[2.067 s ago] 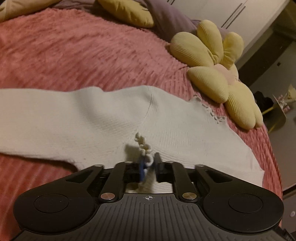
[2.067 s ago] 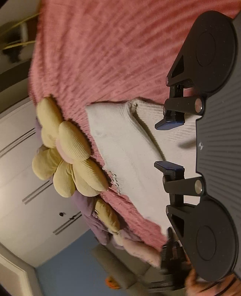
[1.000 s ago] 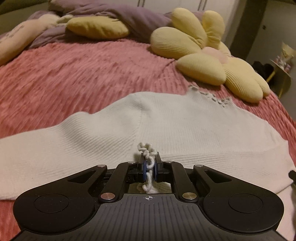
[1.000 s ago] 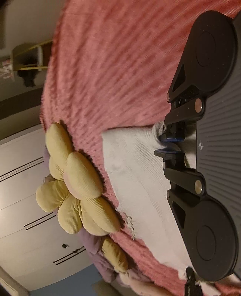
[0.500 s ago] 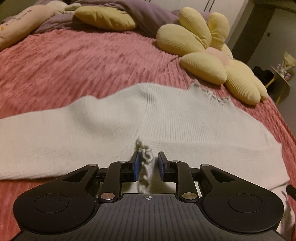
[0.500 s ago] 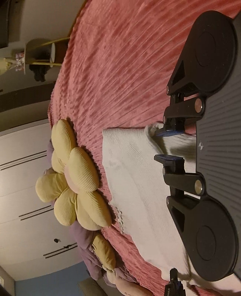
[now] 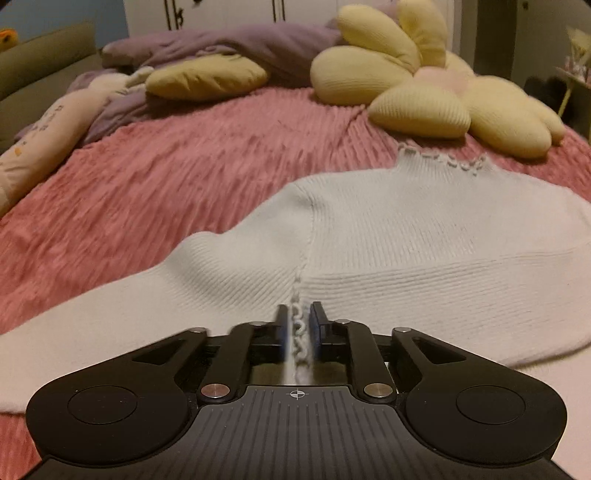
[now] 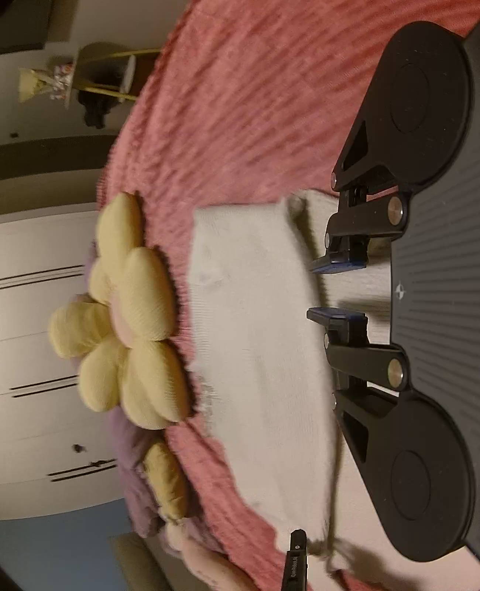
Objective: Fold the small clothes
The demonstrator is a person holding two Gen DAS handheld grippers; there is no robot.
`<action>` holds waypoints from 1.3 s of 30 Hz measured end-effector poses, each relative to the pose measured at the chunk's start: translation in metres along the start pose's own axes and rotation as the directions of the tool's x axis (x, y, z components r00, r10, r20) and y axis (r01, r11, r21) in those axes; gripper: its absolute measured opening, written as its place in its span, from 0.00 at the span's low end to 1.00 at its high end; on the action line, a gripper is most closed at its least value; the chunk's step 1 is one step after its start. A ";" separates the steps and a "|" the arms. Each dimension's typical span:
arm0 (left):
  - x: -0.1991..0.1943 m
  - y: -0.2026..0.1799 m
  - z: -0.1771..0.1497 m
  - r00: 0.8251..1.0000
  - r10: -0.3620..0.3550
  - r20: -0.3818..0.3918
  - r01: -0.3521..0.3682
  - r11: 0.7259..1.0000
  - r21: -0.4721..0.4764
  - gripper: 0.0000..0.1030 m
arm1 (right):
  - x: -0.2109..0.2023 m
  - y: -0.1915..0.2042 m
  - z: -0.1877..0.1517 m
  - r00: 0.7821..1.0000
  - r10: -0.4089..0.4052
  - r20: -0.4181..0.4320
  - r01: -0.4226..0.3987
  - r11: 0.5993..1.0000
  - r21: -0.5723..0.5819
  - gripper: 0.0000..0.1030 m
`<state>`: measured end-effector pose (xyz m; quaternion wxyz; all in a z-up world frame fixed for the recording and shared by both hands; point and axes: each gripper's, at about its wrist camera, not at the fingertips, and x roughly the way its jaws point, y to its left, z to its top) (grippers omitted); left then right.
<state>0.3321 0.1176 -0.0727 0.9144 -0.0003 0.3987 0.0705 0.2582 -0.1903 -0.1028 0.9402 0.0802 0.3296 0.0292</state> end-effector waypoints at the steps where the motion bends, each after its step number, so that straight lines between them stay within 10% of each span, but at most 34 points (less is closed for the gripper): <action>1: -0.006 0.006 -0.003 1.000 -0.016 0.007 0.016 0.999 -0.031 0.49 | -0.001 0.001 -0.002 1.000 -0.001 0.000 0.001 1.000 -0.010 0.18; 4: -0.031 0.039 -0.022 0.995 -0.094 0.044 0.101 0.974 -0.202 0.94 | -0.009 0.002 -0.005 1.000 -0.001 0.008 0.001 1.000 -0.027 0.18; 10: -0.061 0.143 -0.074 0.999 -0.042 -0.006 0.034 0.866 -0.498 0.94 | -0.033 0.008 -0.024 0.999 0.041 -0.007 -0.041 0.998 -0.054 0.35; 17: -0.082 0.276 -0.119 0.997 0.041 0.070 0.039 0.514 -0.857 0.85 | -0.056 0.023 -0.041 1.000 0.017 -0.013 -0.018 0.999 -0.050 0.59; 20: -0.086 0.308 -0.131 0.989 0.115 0.092 0.037 0.416 -0.909 0.78 | -0.060 0.029 -0.042 1.000 0.001 -0.021 -0.003 0.998 -0.071 0.60; 24: -0.077 0.344 -0.153 0.983 0.099 0.157 0.132 0.220 -0.967 0.56 | -0.063 0.028 -0.040 1.000 0.008 -0.027 -0.009 0.999 -0.038 0.60; 28: -0.071 0.366 -0.172 0.964 0.087 0.250 0.242 0.096 -0.966 0.44 | -0.064 0.030 -0.041 1.000 0.003 -0.030 -0.004 0.999 -0.042 0.60; 33: -0.064 0.377 -0.170 0.976 0.060 0.208 0.200 0.126 -0.972 0.12 | -0.066 0.032 -0.043 1.000 0.002 -0.022 -0.003 0.999 -0.047 0.60; 36: -0.060 0.383 -0.170 0.983 0.048 0.179 0.172 0.121 -0.978 0.10 | -0.066 0.030 -0.045 1.000 0.011 -0.014 -0.012 0.999 -0.053 0.60; 39: -0.068 0.376 -0.151 0.985 0.070 0.160 0.141 0.223 -0.965 0.09 | -0.068 0.027 -0.047 1.000 0.025 -0.005 -0.025 0.998 -0.055 0.60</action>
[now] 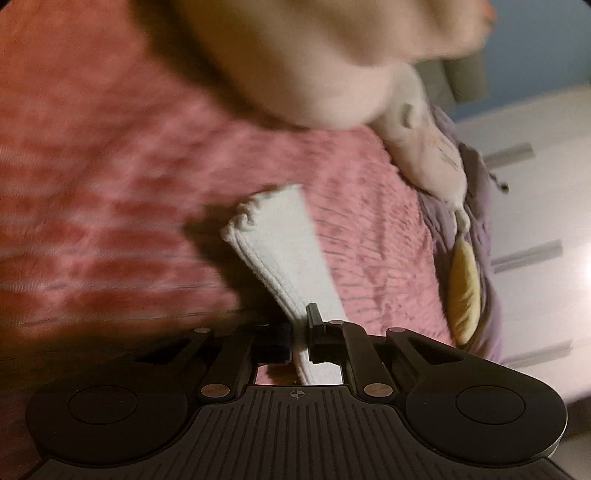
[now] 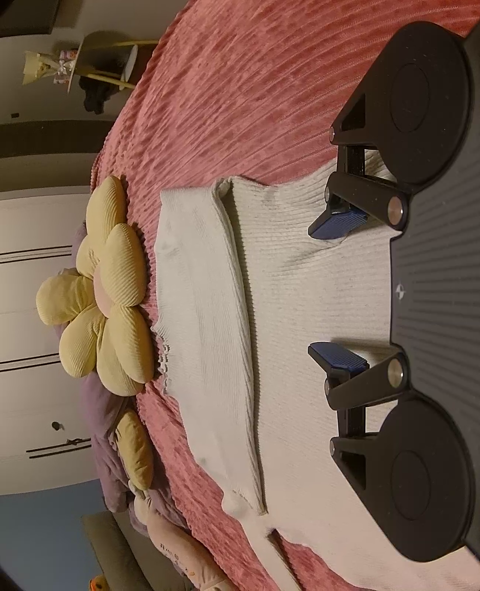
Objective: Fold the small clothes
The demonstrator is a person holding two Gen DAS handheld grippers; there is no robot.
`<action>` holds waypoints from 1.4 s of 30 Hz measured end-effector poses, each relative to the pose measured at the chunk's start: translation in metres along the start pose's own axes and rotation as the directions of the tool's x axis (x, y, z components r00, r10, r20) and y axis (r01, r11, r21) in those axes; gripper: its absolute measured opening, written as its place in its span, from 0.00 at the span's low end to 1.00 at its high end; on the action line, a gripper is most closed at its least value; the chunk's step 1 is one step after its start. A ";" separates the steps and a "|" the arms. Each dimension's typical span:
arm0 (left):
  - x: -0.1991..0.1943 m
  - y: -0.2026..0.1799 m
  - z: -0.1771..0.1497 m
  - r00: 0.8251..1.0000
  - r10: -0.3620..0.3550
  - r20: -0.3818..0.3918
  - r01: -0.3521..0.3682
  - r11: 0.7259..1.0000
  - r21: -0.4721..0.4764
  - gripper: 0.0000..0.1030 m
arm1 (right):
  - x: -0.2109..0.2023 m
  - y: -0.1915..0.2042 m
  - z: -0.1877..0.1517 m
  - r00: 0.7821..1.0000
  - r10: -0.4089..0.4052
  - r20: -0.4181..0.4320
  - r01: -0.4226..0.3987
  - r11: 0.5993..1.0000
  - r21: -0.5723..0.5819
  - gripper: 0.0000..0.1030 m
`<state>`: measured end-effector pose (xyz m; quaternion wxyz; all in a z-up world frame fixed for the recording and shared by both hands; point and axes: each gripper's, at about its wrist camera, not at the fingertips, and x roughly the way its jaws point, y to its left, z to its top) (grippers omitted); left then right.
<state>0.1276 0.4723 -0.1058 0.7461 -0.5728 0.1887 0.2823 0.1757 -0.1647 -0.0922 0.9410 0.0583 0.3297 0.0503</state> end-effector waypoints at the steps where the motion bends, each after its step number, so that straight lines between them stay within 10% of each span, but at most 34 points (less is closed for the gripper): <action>1: -0.003 -0.014 -0.004 1.000 -0.011 0.004 0.011 0.998 0.068 0.09 | 0.000 -0.001 -0.001 1.000 0.001 0.004 -0.001 1.000 -0.004 0.60; 5: -0.017 -0.084 -0.039 0.991 -0.124 -0.040 0.131 0.925 0.357 0.09 | 0.004 -0.002 -0.007 1.000 0.000 0.004 0.000 1.000 -0.008 0.66; 12: -0.032 -0.220 -0.195 0.894 -0.311 -0.323 0.448 0.613 0.651 0.10 | 0.006 0.007 -0.012 1.000 0.017 0.008 -0.016 0.999 -0.049 0.85; 15: -0.025 -0.245 -0.274 0.863 -0.258 -0.435 0.505 0.477 0.719 0.34 | 0.005 0.005 -0.014 1.000 0.028 0.008 -0.027 0.998 -0.051 0.85; 17: -0.016 -0.247 -0.304 0.867 -0.205 -0.453 0.495 0.439 0.750 0.48 | 0.004 0.005 -0.013 0.999 0.036 -0.002 -0.036 0.997 -0.075 0.85; 24: -0.005 -0.189 -0.292 0.937 -0.056 -0.346 0.318 0.553 0.770 0.51 | -0.002 -0.003 -0.001 0.996 0.091 -0.008 -0.092 0.994 -0.051 0.83; 30: -0.011 -0.140 -0.277 0.957 0.050 -0.287 0.201 0.601 0.773 0.52 | 0.021 0.021 0.034 0.977 0.211 -0.009 -0.210 0.976 0.050 0.52; 42: -0.015 -0.128 -0.279 0.958 0.046 -0.285 0.208 0.573 0.793 0.58 | 0.089 0.069 0.069 0.962 0.246 -0.118 -0.235 0.967 0.103 0.41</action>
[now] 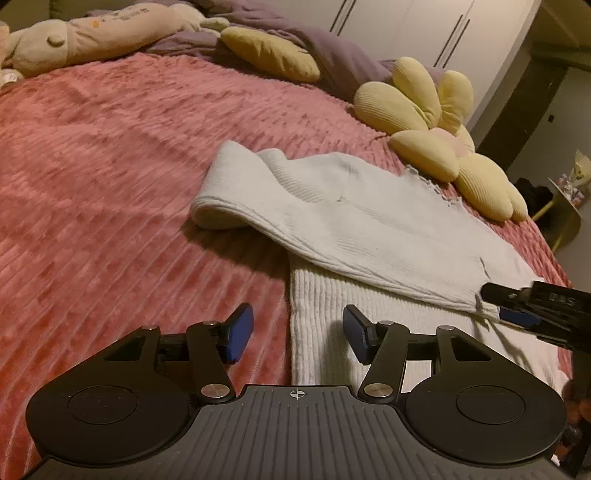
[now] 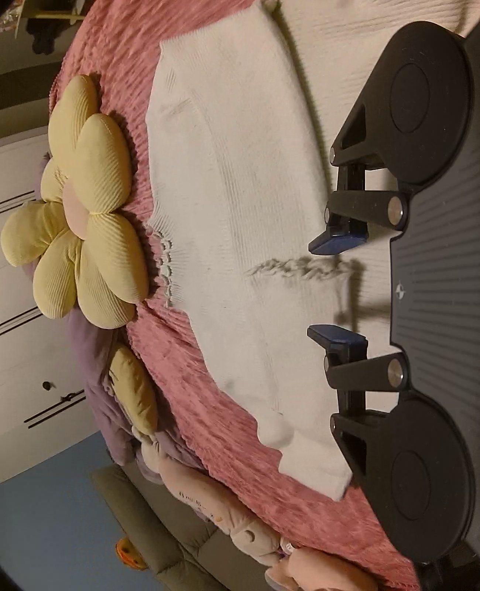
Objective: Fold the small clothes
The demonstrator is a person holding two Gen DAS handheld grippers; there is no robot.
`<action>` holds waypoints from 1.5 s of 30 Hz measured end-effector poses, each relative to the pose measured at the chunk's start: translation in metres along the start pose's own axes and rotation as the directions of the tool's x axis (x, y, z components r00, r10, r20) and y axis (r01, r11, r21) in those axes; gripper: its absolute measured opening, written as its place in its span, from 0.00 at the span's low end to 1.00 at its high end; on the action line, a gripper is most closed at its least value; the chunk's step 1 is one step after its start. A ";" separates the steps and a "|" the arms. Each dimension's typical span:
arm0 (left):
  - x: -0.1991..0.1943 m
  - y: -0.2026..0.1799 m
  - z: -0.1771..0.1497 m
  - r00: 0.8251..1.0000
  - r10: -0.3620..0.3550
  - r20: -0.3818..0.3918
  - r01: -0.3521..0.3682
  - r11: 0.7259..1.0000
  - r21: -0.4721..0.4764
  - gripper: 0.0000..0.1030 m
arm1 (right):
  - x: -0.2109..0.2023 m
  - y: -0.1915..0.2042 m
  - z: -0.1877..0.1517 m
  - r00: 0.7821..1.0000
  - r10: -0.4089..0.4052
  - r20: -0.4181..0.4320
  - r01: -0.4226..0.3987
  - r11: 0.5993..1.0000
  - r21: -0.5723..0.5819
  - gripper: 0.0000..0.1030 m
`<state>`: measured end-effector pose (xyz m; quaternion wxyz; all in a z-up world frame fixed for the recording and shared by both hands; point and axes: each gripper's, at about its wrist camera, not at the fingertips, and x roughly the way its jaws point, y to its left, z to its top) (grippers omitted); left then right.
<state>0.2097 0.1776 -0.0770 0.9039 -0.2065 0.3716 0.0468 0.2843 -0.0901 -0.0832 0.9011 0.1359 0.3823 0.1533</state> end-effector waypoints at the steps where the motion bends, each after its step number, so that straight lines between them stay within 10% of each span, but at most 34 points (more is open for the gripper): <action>1: 0.000 -0.001 -0.001 1.000 0.001 0.001 -0.001 1.000 0.005 0.59 | 0.004 -0.001 0.000 1.000 -0.005 -0.012 0.005 1.000 0.005 0.40; 12: 0.000 -0.008 0.000 1.000 0.010 0.011 -0.010 0.999 0.038 0.72 | -0.004 0.007 0.002 0.997 0.011 0.076 -0.004 0.996 -0.092 0.08; 22: 0.010 -0.022 0.020 0.998 0.044 0.045 -0.047 0.996 0.080 0.72 | -0.038 -0.032 0.024 0.915 -0.305 0.264 0.349 0.927 -0.139 0.07; 32: 0.043 -0.042 0.035 0.995 0.097 0.032 -0.101 0.980 0.173 0.72 | -0.019 -0.084 0.017 0.970 -0.224 0.097 0.224 0.975 0.010 0.26; 36: 0.049 -0.042 0.037 0.994 0.107 0.027 -0.110 0.978 0.176 0.72 | -0.005 -0.081 0.024 0.973 -0.217 0.072 0.219 0.975 -0.025 0.26; 38: 0.049 -0.042 0.037 0.993 0.114 0.037 -0.119 0.976 0.185 0.72 | -0.004 -0.077 0.026 0.970 -0.229 0.084 0.235 0.970 -0.061 0.10; 45: 0.056 -0.044 0.044 0.988 0.145 0.058 -0.154 0.970 0.189 0.71 | -0.024 -0.064 0.025 0.869 -0.387 0.308 0.458 0.865 -0.204 0.09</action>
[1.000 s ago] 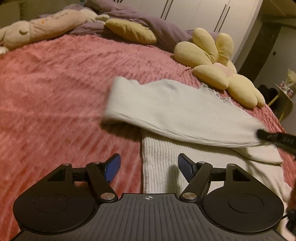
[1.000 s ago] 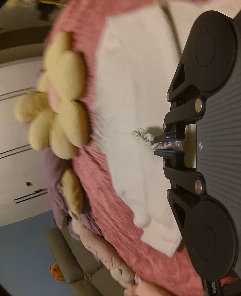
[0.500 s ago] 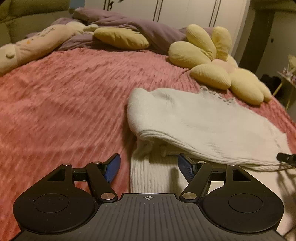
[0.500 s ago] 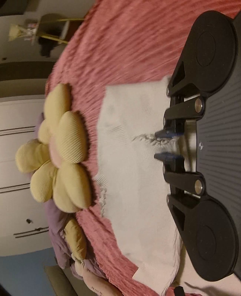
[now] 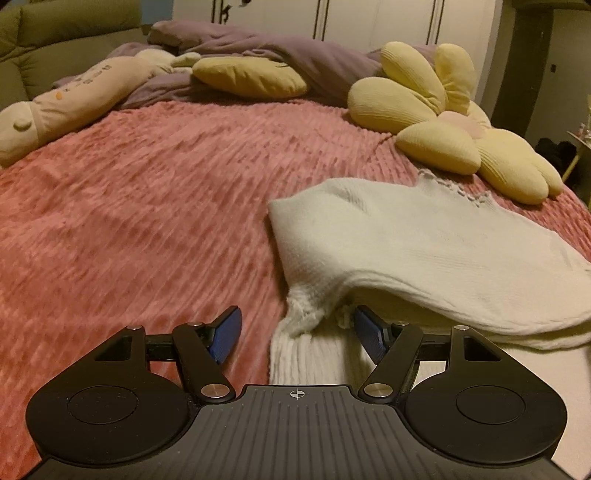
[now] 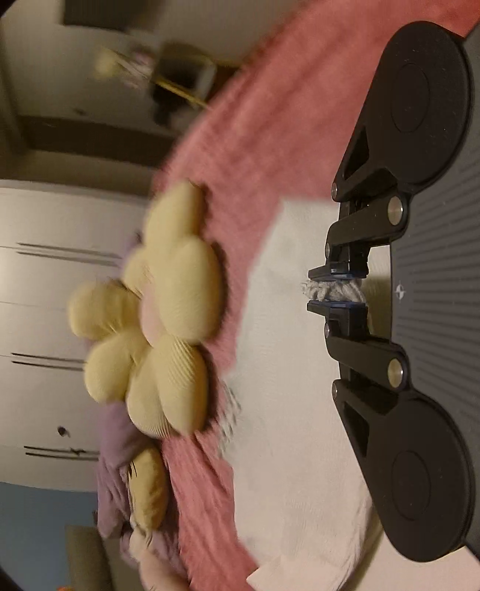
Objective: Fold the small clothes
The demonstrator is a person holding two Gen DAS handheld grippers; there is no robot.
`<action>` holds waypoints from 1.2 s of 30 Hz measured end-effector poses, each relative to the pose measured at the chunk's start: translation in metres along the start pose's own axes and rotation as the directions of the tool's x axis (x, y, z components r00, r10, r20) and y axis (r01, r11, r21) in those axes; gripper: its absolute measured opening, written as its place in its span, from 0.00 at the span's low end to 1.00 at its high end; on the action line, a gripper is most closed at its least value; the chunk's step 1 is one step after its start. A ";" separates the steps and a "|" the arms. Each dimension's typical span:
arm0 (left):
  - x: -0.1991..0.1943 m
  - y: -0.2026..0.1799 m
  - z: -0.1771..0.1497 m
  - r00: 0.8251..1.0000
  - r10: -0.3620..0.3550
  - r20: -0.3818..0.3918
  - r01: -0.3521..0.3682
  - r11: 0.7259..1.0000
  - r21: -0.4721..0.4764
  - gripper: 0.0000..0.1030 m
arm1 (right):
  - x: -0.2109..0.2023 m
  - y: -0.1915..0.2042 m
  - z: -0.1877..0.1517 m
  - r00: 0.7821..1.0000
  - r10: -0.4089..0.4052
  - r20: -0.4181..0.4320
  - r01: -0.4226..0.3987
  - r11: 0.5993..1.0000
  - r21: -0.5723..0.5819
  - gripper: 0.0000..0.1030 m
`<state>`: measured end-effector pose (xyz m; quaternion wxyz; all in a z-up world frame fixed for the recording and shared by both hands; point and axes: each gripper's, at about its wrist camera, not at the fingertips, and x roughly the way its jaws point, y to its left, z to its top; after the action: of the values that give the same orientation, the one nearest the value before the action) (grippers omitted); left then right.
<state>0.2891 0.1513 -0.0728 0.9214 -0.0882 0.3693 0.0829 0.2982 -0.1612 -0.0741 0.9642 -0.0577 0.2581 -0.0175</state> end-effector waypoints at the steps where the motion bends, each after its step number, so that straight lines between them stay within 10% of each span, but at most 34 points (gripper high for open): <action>1: 0.001 0.000 0.001 1.000 0.004 0.001 -0.003 1.000 -0.001 0.71 | 0.001 -0.002 0.000 1.000 -0.004 -0.003 0.004 1.000 0.000 0.09; 11: 0.002 -0.001 0.004 0.999 0.042 0.001 -0.042 0.999 0.032 0.71 | 0.013 -0.005 -0.011 0.992 -0.126 0.000 0.125 0.984 -0.126 0.08; 14: -0.005 0.006 0.005 0.998 0.057 -0.015 -0.057 0.998 0.010 0.71 | 0.023 -0.020 -0.014 0.992 -0.082 -0.092 0.076 0.995 -0.063 0.09; 20: -0.038 0.010 0.016 0.996 0.053 0.070 -0.052 0.999 -0.013 0.72 | -0.008 -0.046 -0.008 0.998 -0.057 -0.017 0.059 0.991 0.117 0.13; 29: 0.012 -0.058 0.021 0.999 -0.038 -0.006 0.039 0.997 0.071 0.72 | 0.010 0.027 -0.008 0.966 0.250 -0.071 -0.247 0.968 0.038 0.13; 36: 0.035 -0.075 0.005 0.999 0.005 0.038 -0.012 0.984 0.178 0.80 | 0.048 0.026 -0.016 0.982 0.122 -0.143 -0.126 0.992 -0.021 0.11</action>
<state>0.3333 0.0830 -0.0858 0.9320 -0.0024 0.3583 0.0552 0.3313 -0.1403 -0.1149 0.9418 -0.0546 0.3290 0.0424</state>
